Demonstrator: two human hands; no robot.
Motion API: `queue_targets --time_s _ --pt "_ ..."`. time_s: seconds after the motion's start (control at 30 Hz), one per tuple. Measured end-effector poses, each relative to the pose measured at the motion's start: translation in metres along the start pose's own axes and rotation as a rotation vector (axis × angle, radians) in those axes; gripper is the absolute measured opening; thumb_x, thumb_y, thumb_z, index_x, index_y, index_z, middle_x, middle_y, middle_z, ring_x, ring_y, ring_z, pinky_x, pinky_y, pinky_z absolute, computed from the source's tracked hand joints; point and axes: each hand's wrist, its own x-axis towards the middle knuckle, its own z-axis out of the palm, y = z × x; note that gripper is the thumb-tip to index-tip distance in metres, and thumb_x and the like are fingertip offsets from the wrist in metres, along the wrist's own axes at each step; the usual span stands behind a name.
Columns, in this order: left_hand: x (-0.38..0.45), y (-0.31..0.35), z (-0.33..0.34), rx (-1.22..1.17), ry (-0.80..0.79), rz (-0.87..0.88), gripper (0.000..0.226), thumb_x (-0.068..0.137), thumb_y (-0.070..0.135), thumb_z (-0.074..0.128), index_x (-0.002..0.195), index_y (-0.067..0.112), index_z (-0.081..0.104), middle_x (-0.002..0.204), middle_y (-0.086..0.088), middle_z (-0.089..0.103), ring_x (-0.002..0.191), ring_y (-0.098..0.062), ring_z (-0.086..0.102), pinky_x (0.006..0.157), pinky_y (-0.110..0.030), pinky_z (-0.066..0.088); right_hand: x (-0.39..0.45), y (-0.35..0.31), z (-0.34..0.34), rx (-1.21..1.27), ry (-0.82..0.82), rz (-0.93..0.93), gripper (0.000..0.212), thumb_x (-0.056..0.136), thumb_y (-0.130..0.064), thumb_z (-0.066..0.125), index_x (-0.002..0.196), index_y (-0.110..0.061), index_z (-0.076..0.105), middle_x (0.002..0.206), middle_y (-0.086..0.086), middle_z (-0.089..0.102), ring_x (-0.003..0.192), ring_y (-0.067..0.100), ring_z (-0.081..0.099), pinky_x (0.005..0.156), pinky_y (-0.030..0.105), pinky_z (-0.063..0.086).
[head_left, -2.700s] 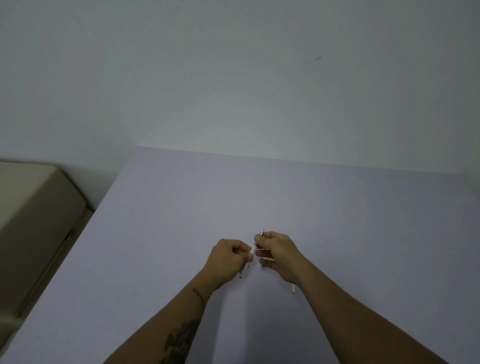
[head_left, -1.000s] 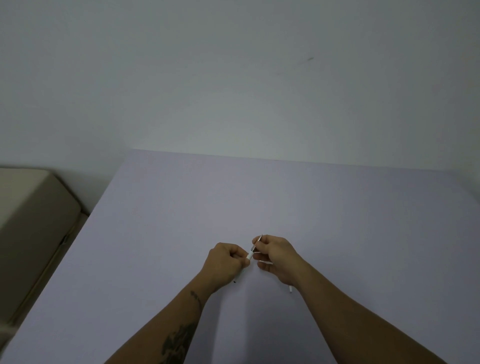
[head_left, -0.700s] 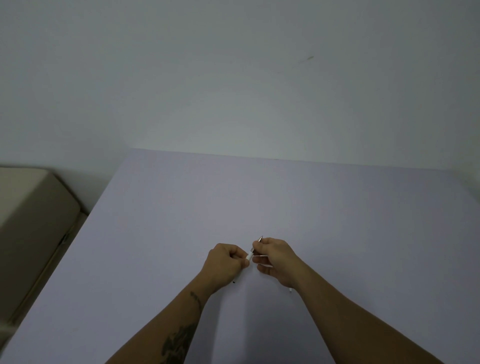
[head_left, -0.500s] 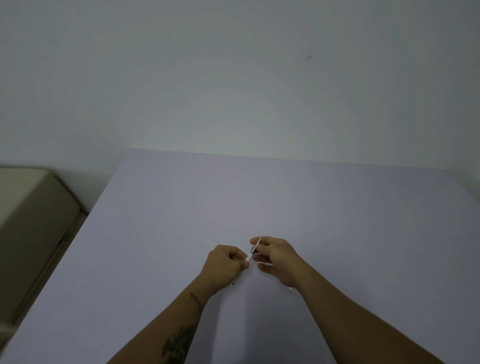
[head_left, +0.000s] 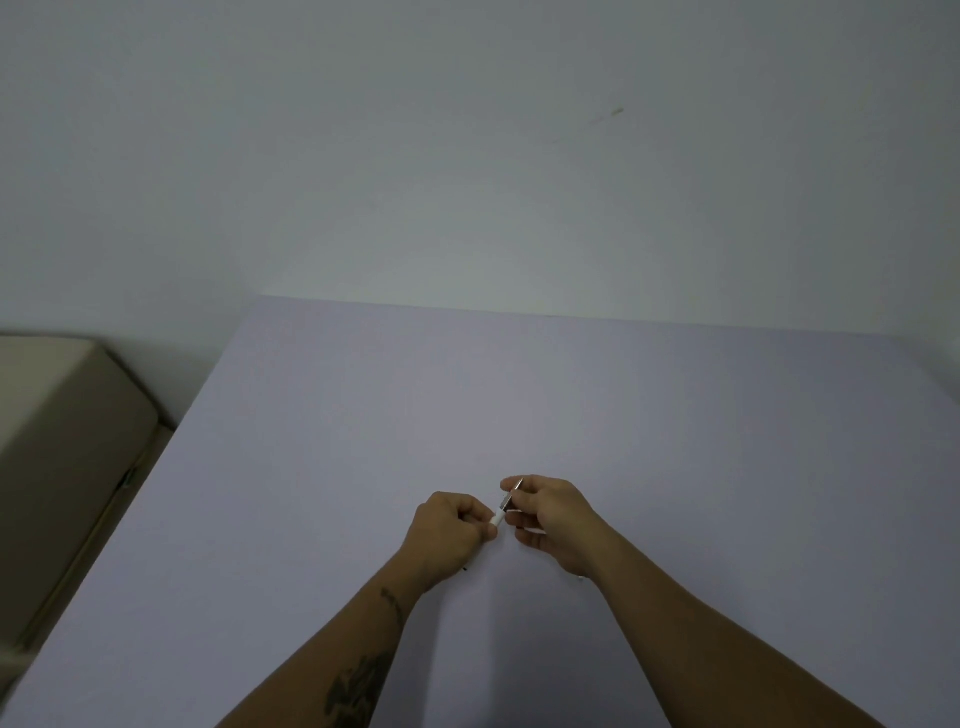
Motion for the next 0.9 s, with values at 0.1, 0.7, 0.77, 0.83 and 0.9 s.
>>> queue_targets --time_s 0.1,0.7,0.77,0.83,0.9 --pt "-0.0005 -0.0009 -0.0011 -0.011 0.004 -0.006 0.006 0.086 0.011 0.07 0.086 0.014 0.076 0.075 0.001 0.067 0.062 -0.008 0.058 0.042 -0.006 0.042 0.0008 0.0028 0.0 -0.003 -0.006 0.022 0.01 0.094 -0.018 0.062 0.098 -0.014 0.07 0.093 0.005 0.07 0.088 0.02 0.065 0.076 0.034 0.053" --pt "-0.0025 0.0012 0.0006 -0.015 0.011 -0.012 0.009 0.086 0.011 0.07 0.092 0.009 0.076 0.083 -0.003 0.069 0.066 -0.009 0.058 0.04 -0.002 0.042 0.0036 0.0072 0.0007 -0.033 0.011 0.001 0.013 0.095 -0.014 0.059 0.092 -0.014 0.072 0.093 0.005 0.071 0.085 0.017 0.066 0.07 0.03 0.052" --pt "-0.0035 0.0 0.0009 -0.015 0.014 -0.017 0.008 0.085 0.011 0.07 0.091 0.01 0.076 0.088 -0.006 0.071 0.068 -0.009 0.059 0.04 -0.002 0.042 0.0039 0.0068 0.0009 -0.031 0.014 -0.002 0.019 0.096 -0.008 0.054 0.094 -0.014 0.073 0.092 0.004 0.071 0.084 0.017 0.066 0.071 0.03 0.053" --pt "-0.0043 -0.0013 0.0003 -0.023 0.015 -0.019 0.009 0.085 0.011 0.07 0.092 0.01 0.076 0.091 -0.008 0.072 0.069 -0.009 0.059 0.041 -0.001 0.043 0.004 0.0062 0.0008 0.009 0.007 0.014 0.024 0.097 -0.005 0.051 0.096 -0.013 0.073 0.092 0.005 0.071 0.085 0.018 0.065 0.074 0.031 0.053" --pt "-0.0049 -0.0028 -0.0005 -0.032 0.016 -0.029 0.009 0.085 0.011 0.071 0.092 0.01 0.076 0.089 -0.006 0.071 0.069 -0.008 0.059 0.041 -0.001 0.042 0.0044 0.0051 -0.0001 0.072 0.002 0.03 0.024 0.098 -0.005 0.05 0.098 -0.012 0.073 0.092 0.006 0.07 0.085 0.019 0.065 0.076 0.032 0.053"
